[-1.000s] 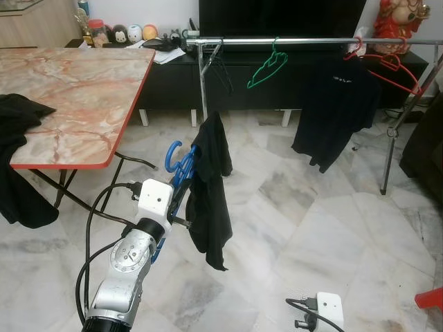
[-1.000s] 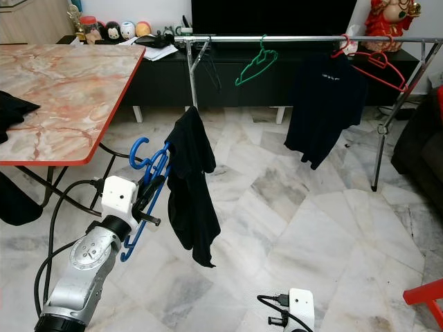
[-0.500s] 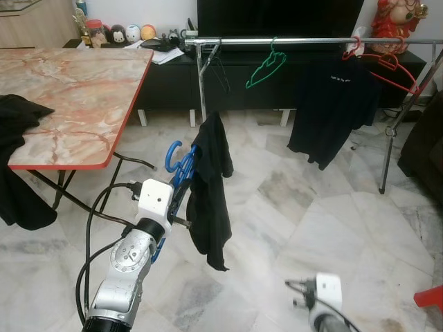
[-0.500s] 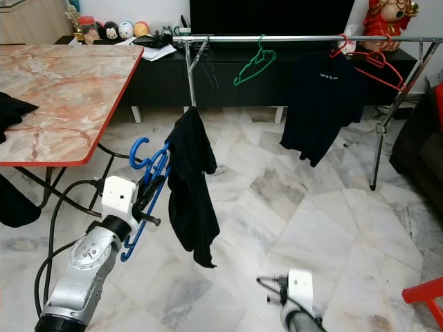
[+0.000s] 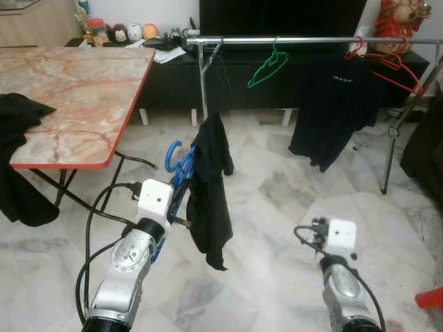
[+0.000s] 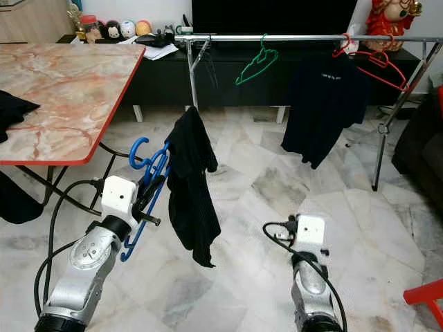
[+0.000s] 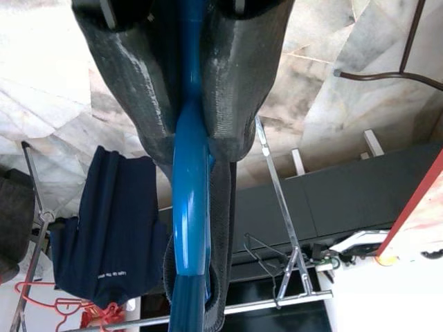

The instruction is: Hang hanger

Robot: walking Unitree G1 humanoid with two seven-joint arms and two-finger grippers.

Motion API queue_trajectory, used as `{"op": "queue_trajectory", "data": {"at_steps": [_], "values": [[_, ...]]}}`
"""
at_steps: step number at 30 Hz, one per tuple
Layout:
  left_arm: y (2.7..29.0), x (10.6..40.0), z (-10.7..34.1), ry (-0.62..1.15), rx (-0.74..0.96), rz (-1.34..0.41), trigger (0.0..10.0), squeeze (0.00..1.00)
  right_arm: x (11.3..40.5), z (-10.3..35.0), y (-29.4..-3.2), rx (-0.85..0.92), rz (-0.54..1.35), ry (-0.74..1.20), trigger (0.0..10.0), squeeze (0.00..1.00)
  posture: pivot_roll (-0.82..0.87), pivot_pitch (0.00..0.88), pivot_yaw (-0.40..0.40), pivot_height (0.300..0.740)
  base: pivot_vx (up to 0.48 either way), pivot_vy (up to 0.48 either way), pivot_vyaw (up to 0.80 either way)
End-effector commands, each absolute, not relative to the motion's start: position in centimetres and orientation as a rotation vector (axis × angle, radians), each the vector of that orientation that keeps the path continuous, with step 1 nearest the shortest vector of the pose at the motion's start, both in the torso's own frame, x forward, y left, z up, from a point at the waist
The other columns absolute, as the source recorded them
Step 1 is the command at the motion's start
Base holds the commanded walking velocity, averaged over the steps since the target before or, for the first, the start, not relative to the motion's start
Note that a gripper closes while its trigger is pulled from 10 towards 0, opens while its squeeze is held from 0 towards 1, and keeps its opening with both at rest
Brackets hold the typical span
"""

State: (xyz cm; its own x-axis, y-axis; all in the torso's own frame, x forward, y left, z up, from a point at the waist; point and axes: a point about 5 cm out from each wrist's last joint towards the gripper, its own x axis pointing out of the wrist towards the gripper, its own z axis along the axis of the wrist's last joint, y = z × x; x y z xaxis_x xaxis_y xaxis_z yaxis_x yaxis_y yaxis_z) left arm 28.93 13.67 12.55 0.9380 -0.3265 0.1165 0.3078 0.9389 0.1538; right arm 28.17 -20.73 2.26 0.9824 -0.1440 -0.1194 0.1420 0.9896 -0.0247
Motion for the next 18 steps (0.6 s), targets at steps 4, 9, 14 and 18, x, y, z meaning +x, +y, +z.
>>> {"op": "queue_trajectory", "data": {"at_steps": [4,9,14,18], "values": [[13.3,29.2,14.1,-0.226,0.142,-0.328,10.0,0.00,26.9,2.4,-20.1,-0.057,-0.113,0.056,10.0,1.00,0.02,0.000,-0.026,0.740,0.000,0.000,0.00],[13.2,29.3,14.1,-0.225,0.139,-0.334,10.0,0.00,26.2,2.9,-19.8,-0.063,-0.100,0.008,10.0,1.00,0.02,0.000,-0.025,0.740,0.000,0.000,0.00],[13.1,29.3,14.1,-0.227,0.138,-0.335,10.0,0.00,26.7,3.9,-19.3,-0.078,-0.069,-0.035,10.0,1.00,0.02,0.000,-0.028,0.740,0.000,0.000,0.00],[13.1,29.3,14.1,-0.228,0.137,-0.333,10.0,0.00,27.1,4.5,-18.9,-0.090,-0.044,-0.061,10.0,1.00,0.02,0.000,-0.031,0.740,0.000,0.000,0.00]]}}
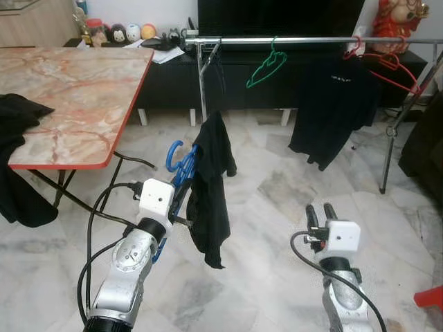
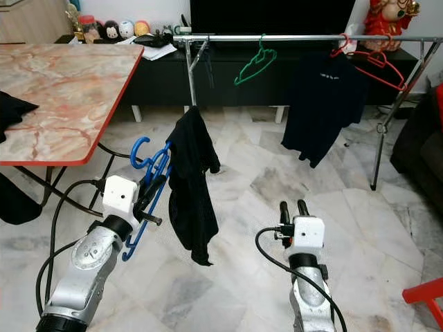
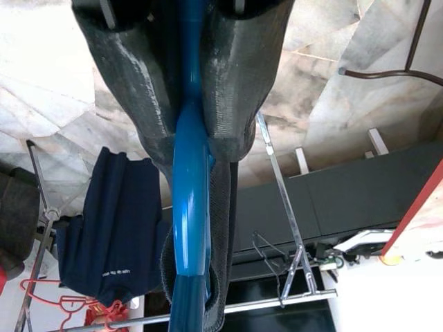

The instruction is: Hang hanger

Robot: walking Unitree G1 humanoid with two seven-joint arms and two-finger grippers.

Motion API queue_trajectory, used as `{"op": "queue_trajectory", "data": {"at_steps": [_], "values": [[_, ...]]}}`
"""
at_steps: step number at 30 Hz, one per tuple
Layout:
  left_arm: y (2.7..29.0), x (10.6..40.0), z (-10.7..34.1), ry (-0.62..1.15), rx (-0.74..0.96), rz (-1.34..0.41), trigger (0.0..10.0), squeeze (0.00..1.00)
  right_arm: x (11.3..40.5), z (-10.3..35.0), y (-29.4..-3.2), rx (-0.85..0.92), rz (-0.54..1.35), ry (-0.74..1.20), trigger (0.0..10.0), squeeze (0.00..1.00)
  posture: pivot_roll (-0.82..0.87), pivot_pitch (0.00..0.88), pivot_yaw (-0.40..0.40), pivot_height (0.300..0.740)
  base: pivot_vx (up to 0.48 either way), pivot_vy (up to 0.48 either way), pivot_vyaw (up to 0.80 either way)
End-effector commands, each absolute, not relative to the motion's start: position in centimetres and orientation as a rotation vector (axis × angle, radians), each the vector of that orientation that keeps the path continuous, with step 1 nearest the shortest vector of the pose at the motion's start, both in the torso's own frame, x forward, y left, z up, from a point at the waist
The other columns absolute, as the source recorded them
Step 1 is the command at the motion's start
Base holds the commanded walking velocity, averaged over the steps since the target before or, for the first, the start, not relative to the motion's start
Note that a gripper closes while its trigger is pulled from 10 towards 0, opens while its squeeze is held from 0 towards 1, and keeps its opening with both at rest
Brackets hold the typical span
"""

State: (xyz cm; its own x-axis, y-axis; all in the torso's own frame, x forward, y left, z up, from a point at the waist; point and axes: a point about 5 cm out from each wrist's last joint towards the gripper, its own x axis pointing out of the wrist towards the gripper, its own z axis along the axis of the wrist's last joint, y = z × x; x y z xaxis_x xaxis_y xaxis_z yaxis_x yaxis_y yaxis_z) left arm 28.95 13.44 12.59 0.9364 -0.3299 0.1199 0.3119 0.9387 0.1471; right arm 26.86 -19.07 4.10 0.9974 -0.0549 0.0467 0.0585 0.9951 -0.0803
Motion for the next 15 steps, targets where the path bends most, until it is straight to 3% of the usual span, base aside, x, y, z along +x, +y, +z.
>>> {"op": "queue_trajectory", "data": {"at_steps": [1,15], "values": [[13.11,29.27,14.13,-0.228,0.137,-0.333,10.0,0.00,27.16,4.69,-18.82,-0.099,-0.033,-0.072,10.0,1.00,0.02,0.000,-0.031,0.740,0.000,0.000,0.00],[13.03,29.23,14.11,-0.229,0.133,-0.333,10.0,0.00,27.30,5.56,-18.43,-0.097,-0.035,-0.079,10.0,1.00,0.02,0.000,-0.034,0.740,0.000,0.000,0.00]]}}
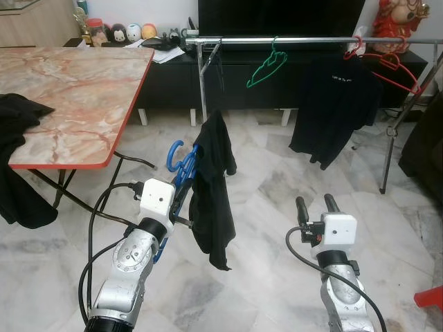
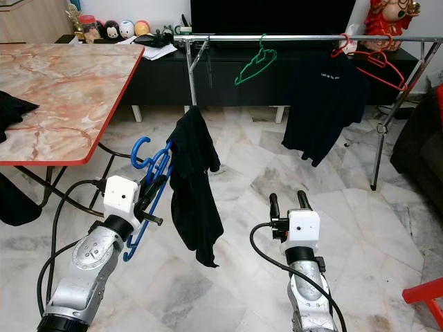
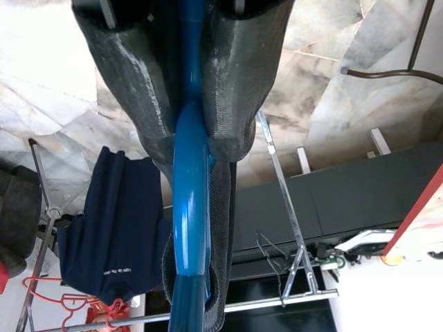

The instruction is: Hang hanger

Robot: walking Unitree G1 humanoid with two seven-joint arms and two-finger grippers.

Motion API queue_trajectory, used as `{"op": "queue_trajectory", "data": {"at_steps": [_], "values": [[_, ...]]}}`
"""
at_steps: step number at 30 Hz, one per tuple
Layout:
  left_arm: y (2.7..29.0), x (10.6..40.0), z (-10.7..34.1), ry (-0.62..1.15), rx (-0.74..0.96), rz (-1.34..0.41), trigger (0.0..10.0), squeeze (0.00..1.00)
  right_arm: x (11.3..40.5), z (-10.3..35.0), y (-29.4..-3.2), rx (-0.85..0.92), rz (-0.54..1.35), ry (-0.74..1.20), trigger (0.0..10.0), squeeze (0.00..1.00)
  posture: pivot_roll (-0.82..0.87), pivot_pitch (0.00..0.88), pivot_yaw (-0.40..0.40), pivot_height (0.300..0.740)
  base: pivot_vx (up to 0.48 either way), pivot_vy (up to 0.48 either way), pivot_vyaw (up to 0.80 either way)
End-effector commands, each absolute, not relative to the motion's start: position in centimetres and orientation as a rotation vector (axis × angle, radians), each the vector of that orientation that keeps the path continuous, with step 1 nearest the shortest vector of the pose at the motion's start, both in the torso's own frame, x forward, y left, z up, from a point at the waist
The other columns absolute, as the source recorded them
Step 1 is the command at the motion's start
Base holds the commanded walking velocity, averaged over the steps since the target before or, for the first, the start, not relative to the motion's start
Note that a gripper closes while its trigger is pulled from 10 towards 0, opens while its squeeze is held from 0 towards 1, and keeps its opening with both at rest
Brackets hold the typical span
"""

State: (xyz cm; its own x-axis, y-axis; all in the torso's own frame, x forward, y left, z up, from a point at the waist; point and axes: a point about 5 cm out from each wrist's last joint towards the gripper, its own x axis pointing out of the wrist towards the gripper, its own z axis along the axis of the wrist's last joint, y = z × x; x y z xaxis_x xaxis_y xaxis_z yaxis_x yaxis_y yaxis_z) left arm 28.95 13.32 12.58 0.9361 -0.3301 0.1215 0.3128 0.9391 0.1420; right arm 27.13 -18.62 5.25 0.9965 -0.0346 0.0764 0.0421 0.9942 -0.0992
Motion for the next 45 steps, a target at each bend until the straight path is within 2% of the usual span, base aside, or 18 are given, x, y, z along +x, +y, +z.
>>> {"op": "queue_trajectory", "data": {"at_steps": [1,6,7,8,13,23,26,34,45], "values": [[13.0,29.2,14.1,-0.229,0.133,-0.333,10.0,0.00,27.3,5.6,-18.4,-0.097,-0.033,-0.078,10.0,1.00,0.02,0.000,-0.033,0.740,0.000,0.000,0.00],[13.0,29.2,14.1,-0.228,0.134,-0.335,10.0,0.00,27.5,5.7,-18.3,-0.102,-0.034,-0.071,10.0,1.00,0.02,0.000,-0.033,0.740,0.000,0.000,0.00],[13.0,29.2,14.1,-0.227,0.133,-0.337,10.0,0.00,27.9,5.5,-18.0,-0.118,0.000,-0.039,10.0,0.65,0.02,0.000,-0.032,0.740,0.000,0.000,0.00],[12.9,29.2,14.1,-0.226,0.133,-0.345,10.0,0.00,28.1,5.3,-17.2,-0.129,0.075,-0.006,10.0,0.00,0.02,0.000,-0.032,0.740,0.000,0.000,0.00],[12.3,29.2,14.1,-0.219,0.130,-0.391,10.0,0.00,28.4,5.5,-15.4,-0.175,0.243,0.000,10.0,0.00,0.02,0.000,-0.036,0.740,0.000,0.000,0.00],[10.5,28.8,13.7,-0.191,0.136,-0.520,10.0,0.00,29.5,7.7,-13.1,-0.229,0.391,-0.074,10.0,0.00,0.02,0.000,-0.045,0.740,0.000,0.000,0.00],[9.2,28.5,13.8,-0.197,0.159,-0.602,10.0,0.00,29.5,8.4,-11.7,-0.234,0.472,-0.100,10.0,0.00,0.02,0.000,-0.051,0.740,0.000,0.000,0.00],[7.8,28.3,14.2,-0.213,0.157,-0.660,10.0,0.00,29.8,9.0,-11.3,-0.240,0.447,-0.123,10.0,0.00,0.02,0.000,-0.053,0.740,0.000,0.000,0.00],[6.8,27.7,14.0,-0.209,0.176,-0.745,10.0,0.00,30.6,10.1,-12.3,-0.237,0.263,-0.175,10.0,0.00,0.02,0.000,-0.054,0.740,0.000,0.000,0.00]]}}
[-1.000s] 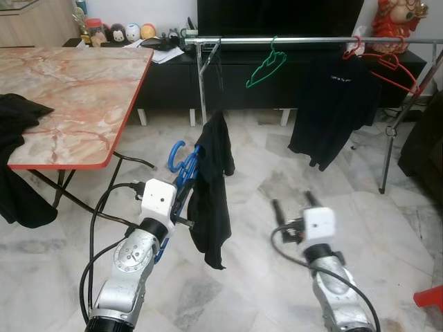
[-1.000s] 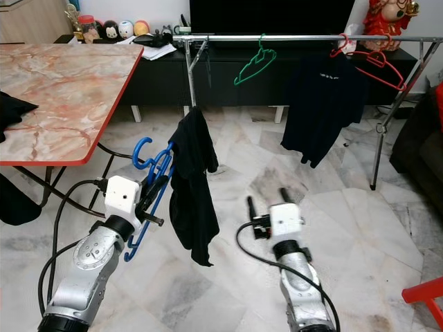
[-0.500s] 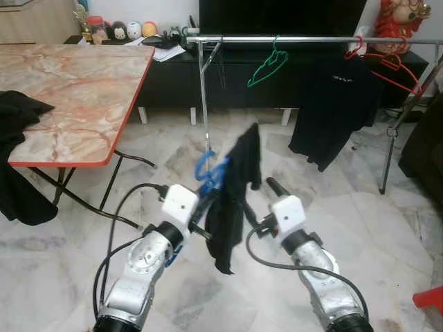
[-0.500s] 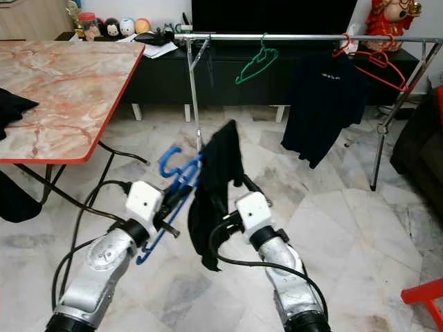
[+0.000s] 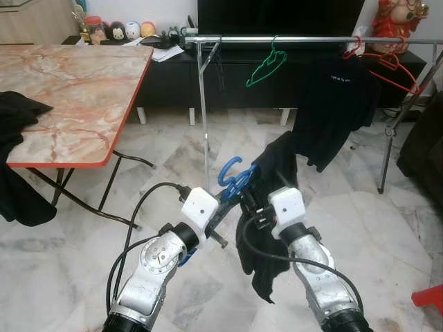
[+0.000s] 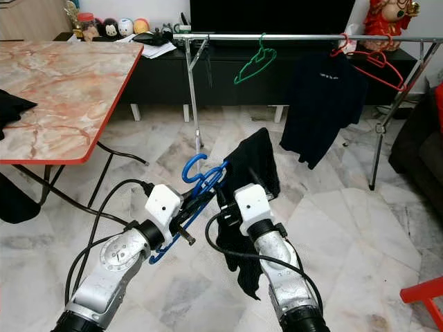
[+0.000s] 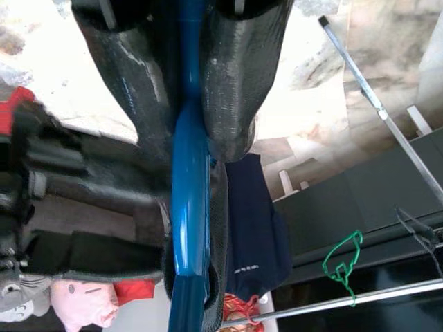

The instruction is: Hang hanger

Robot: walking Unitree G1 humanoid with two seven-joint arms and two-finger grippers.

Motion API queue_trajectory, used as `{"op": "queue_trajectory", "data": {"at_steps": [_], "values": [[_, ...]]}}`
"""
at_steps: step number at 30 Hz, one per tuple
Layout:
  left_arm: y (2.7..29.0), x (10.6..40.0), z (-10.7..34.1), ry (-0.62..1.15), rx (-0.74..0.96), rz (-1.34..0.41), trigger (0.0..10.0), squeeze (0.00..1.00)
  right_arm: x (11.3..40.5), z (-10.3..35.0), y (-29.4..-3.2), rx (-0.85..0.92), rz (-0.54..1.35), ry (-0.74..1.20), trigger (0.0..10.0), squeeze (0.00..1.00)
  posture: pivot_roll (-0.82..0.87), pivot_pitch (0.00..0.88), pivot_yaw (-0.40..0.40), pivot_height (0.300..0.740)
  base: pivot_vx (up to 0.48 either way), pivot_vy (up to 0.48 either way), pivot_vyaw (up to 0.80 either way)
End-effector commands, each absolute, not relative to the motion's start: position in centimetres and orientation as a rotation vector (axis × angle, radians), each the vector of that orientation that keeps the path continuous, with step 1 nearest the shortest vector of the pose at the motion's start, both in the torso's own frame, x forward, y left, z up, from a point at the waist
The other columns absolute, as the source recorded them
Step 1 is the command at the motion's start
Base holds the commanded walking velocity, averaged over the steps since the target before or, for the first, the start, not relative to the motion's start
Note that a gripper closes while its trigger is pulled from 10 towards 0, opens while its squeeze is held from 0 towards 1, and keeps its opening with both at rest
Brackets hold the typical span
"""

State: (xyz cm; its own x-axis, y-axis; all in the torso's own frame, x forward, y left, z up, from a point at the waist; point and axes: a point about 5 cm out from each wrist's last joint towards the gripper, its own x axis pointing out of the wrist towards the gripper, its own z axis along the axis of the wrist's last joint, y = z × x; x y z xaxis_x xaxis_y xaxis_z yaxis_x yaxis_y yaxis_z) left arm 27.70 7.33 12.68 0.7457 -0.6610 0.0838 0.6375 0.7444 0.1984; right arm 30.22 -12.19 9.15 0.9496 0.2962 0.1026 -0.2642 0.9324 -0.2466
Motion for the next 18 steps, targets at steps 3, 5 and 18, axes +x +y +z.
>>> {"op": "queue_trajectory", "data": {"at_steps": [3,5,18], "values": [[6.59,27.54,14.02,-0.208,0.183,-0.761,10.0,0.00,30.76,9.79,-12.59,-0.253,0.219,-0.151,10.0,0.00,0.02,0.000,-0.055,0.740,0.000,0.000,0.00],[6.59,27.53,14.02,-0.208,0.183,-0.762,10.0,0.00,30.84,9.71,-12.80,-0.257,0.197,-0.144,10.0,0.00,0.02,0.000,-0.055,0.740,0.000,0.000,0.00],[6.49,27.55,14.14,-0.210,0.190,-0.770,10.0,0.00,31.03,9.23,-12.62,-0.261,0.173,-0.118,0.0,0.00,0.03,0.000,-0.051,0.740,0.000,0.000,0.00]]}}
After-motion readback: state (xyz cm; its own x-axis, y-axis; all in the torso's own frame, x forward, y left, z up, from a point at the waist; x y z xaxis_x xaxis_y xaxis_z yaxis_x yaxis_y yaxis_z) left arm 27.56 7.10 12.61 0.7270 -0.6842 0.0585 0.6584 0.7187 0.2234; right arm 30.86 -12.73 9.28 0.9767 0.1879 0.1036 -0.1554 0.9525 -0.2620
